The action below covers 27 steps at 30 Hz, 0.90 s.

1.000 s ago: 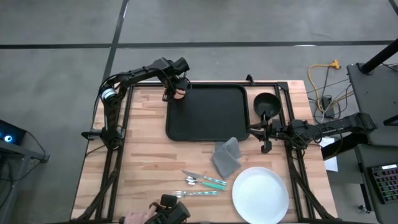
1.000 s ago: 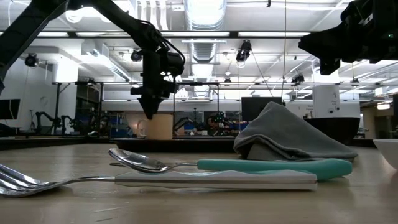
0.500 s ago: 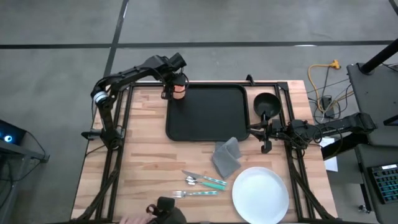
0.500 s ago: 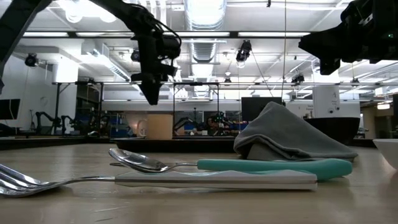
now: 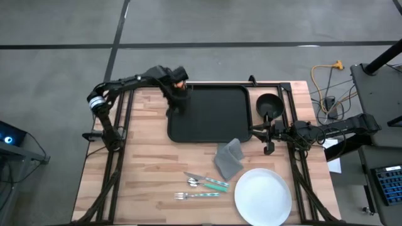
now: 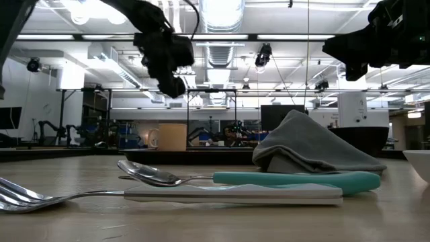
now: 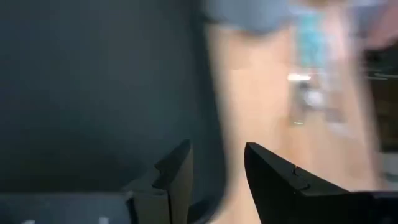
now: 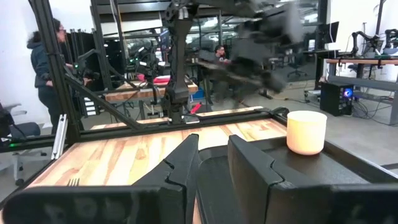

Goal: Set up tray
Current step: Put the white plate on the bottom left side of the black tray

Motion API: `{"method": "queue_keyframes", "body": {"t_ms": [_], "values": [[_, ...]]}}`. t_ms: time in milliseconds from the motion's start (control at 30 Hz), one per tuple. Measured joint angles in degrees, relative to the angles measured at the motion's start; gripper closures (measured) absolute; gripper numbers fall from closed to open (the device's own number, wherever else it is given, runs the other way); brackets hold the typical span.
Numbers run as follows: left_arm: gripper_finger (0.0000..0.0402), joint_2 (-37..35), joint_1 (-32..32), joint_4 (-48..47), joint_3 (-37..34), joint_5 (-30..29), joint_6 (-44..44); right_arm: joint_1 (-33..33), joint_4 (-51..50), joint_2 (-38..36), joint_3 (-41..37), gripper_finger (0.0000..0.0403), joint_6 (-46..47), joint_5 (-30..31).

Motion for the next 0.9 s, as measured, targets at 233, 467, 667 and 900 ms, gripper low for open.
{"method": "queue_keyframes", "body": {"t_ms": [233, 467, 667, 900], "values": [[0.0279, -15.99, -15.06, 23.54, -23.03, 2.4, -6.51, 0.0, 0.0, 0.01, 0.02, 0.0333, 0.0, 0.0], [0.0279, -36.1, -28.42, 52.6, -44.83, 1.96, -24.39, 0.0, -0.02, 0.02, 0.02, 0.0331, 0.0, -0.01], [0.0279, -50.07, -33.43, 60.65, -52.6, -3.9, -31.63, 0.0, -0.02, 0.02, 0.0, 0.0323, 0.0, -0.01], [0.0279, -54.65, -39.05, 64.52, -56.6, -4.6, -33.98, 0.0, -0.02, 0.02, 0.01, 0.033, 0.0, -0.01]]}}
